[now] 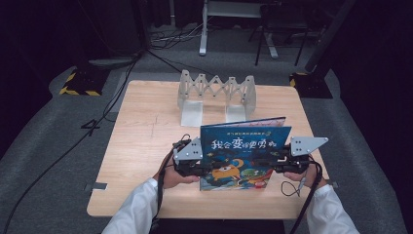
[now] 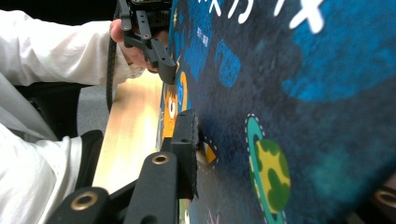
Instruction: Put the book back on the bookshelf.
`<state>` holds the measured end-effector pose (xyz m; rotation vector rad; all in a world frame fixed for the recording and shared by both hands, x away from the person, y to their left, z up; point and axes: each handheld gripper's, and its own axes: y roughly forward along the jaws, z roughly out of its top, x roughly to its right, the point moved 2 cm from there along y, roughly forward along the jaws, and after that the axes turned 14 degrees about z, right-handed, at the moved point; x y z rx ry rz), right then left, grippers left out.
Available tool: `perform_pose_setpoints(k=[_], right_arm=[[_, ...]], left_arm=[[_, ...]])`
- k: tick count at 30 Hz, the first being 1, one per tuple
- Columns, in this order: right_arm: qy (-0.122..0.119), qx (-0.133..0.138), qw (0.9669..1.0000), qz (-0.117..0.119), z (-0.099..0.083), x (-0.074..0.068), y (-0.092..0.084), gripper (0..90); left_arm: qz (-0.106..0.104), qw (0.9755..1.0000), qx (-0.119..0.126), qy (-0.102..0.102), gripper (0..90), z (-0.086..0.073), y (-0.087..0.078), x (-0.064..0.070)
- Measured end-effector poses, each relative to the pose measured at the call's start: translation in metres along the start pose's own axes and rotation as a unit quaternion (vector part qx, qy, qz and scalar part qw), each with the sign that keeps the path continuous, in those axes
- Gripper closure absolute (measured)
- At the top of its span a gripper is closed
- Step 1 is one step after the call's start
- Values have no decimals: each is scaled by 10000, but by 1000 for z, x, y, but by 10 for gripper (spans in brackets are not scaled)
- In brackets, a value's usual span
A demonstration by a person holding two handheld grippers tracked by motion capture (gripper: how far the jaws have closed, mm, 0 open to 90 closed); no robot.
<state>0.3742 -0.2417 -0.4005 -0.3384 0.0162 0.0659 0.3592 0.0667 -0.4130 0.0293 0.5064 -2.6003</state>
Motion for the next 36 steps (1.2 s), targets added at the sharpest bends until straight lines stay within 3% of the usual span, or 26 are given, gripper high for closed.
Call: perform_pose_setpoints(k=[2,5,10,12,15,19,20,22,25,27,30,36], right_arm=[[-11,-71,9998,-194,0,-4,1,672],[-31,-120,9996,-259,-1,-6,0,649],[131,-155,9958,-887,-9,-8,-10,551],[310,-69,9949,-953,-15,-7,-16,545],[324,92,9951,-929,-22,-11,-21,537],[238,64,9943,-1040,-26,-16,-27,486],[272,112,9941,-1043,-28,-17,-29,481],[295,36,9916,-1257,-31,-19,-33,433],[509,139,9891,-1373,-36,-19,-40,435],[615,-59,9832,-1720,-40,-17,-40,427],[721,-142,9801,-1843,-46,-16,-41,428],[1112,-602,9648,-2305,-73,-12,-46,421]], left_arm=[[21,10000,-3,-78,614,-2,1,1],[14,10000,-21,-28,624,-6,2,3],[30,10000,25,-53,688,-10,1,5],[-7,10000,73,-31,704,-11,0,6],[-43,9999,140,77,742,-9,-1,12],[152,9996,190,131,791,-6,0,17],[232,9992,193,276,808,-6,1,17],[271,9992,170,228,822,-6,0,17],[305,9993,193,116,826,-7,0,14],[381,9991,192,74,827,-7,-1,13],[516,9984,209,110,827,-8,-5,12],[743,9969,266,13,829,-11,-14,5]])
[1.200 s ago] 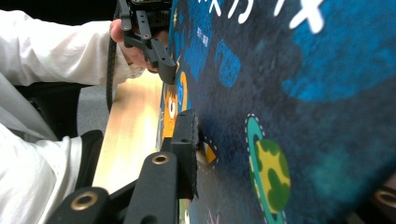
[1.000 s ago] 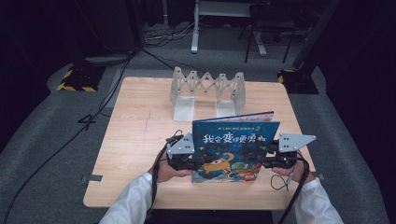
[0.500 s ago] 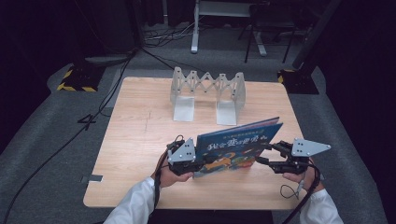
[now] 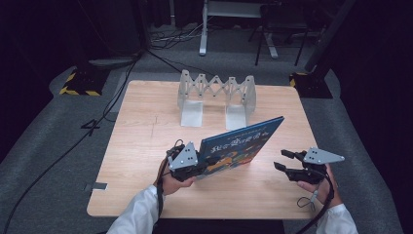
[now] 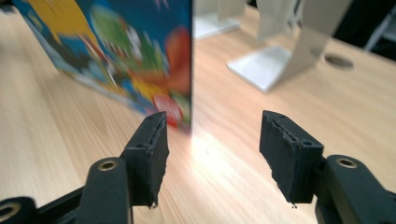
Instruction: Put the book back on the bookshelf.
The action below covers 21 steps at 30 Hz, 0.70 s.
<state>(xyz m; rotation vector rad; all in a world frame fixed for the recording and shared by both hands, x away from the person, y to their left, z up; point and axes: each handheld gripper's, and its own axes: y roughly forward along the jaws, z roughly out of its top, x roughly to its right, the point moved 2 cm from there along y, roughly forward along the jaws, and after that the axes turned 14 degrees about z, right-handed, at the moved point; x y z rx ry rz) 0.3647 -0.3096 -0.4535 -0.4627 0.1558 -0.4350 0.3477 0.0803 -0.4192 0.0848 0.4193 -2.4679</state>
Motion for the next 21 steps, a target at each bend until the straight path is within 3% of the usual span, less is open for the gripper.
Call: perform_pose_setpoints(k=[2,4,7,21], right_arm=[[148,-134,9998,-60,-10,3,2,412],[166,-344,9990,-233,-17,5,4,407],[235,-460,9983,-281,-23,6,7,404],[213,-754,9968,-132,-32,2,21,387]], left_arm=[[98,10000,-12,-14,829,-1,-2,-3],[252,9997,-13,-13,828,-1,-3,-5],[333,9994,-15,-39,829,-2,-3,-9],[700,9975,90,72,829,1,-7,-7]])
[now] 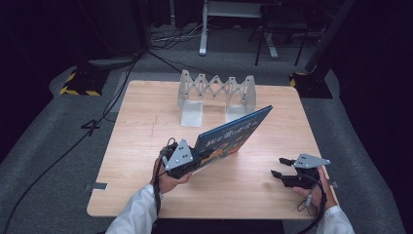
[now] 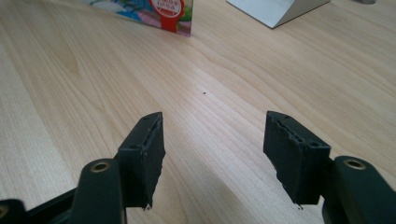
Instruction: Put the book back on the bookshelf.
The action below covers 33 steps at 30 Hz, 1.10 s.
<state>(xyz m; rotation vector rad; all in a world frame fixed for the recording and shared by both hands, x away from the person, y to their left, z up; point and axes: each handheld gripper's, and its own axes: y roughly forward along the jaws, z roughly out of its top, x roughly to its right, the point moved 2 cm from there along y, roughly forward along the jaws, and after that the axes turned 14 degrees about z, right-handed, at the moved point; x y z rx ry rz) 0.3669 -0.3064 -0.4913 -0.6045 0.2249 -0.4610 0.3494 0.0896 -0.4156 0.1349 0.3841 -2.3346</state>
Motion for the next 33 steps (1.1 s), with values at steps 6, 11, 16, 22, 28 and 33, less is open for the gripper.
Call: perform_pose_setpoints(k=[6,11,16,22,28,33], right_arm=[[-88,-158,9998,51,0,-2,7,384],[-130,-191,9997,93,-1,-2,10,383],[-133,-270,9995,86,-2,-2,11,382],[-153,-278,9994,100,-2,-2,12,382],[-160,-345,9992,127,-3,-2,13,382],[-149,-386,9991,133,-5,-1,14,382]], left_arm=[[88,9998,16,-156,829,-3,-4,-9],[226,9996,45,-168,830,-3,-7,-16],[324,9990,27,-304,829,-8,-10,-26],[523,9979,-21,-381,829,-15,-18,-37],[798,9958,-32,-440,829,-19,-29,-48],[1004,9939,8,-449,829,-18,-36,-55]])
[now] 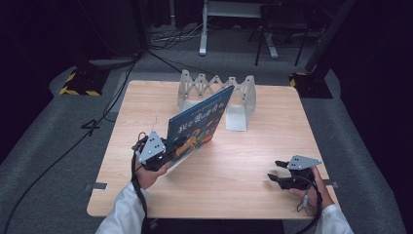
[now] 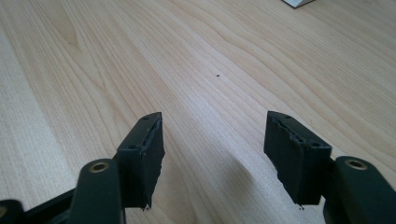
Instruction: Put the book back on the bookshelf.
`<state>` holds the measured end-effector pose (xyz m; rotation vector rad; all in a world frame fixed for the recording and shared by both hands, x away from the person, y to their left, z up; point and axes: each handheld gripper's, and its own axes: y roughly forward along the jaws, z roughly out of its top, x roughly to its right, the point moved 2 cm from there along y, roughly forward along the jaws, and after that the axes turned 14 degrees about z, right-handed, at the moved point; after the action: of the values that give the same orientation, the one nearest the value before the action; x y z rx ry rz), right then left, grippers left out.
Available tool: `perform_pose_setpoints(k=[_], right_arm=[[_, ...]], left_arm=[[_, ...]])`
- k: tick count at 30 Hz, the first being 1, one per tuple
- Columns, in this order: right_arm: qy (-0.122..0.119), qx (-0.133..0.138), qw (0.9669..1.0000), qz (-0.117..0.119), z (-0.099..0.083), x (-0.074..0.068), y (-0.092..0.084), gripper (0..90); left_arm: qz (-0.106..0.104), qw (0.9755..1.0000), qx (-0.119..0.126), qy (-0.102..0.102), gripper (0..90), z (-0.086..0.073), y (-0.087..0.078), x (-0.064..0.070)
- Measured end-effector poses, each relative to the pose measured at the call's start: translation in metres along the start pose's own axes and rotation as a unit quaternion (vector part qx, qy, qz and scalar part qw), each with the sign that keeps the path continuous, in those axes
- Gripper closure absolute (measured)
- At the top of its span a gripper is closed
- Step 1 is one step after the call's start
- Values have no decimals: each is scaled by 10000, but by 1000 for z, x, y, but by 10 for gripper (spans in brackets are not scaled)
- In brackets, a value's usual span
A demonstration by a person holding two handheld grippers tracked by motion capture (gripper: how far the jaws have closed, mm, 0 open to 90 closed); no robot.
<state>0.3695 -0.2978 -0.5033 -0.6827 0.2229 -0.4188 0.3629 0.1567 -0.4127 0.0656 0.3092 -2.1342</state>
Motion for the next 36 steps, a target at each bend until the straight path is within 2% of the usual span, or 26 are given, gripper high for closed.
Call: perform_pose_setpoints(k=[2,11,14,16,18,22,26,31,36], right_arm=[[-10,-33,10000,13,-1,0,0,382],[-16,-82,10000,55,-2,0,1,378],[-18,-97,9999,59,-2,0,1,378],[-34,-121,9999,60,-2,0,2,376],[-33,-154,9998,81,-2,0,3,376],[-36,-139,9998,117,-3,0,3,376],[-33,-177,9997,142,-3,0,4,376],[-67,-256,9995,191,-4,-1,6,375],[-64,-242,9994,227,-6,0,5,375]], left_arm=[[53,10000,26,-48,829,0,-2,-2],[269,9996,88,-20,829,3,-12,-12],[441,9989,161,-82,829,5,-16,-18],[465,9987,182,-59,829,6,-18,-22],[518,9982,229,-170,829,6,-20,-25],[681,9971,284,-179,829,8,-21,-32],[719,9967,323,-186,828,10,-17,-35],[749,9967,273,-173,828,12,-2,-36],[889,9947,357,-382,829,18,6,-43]])
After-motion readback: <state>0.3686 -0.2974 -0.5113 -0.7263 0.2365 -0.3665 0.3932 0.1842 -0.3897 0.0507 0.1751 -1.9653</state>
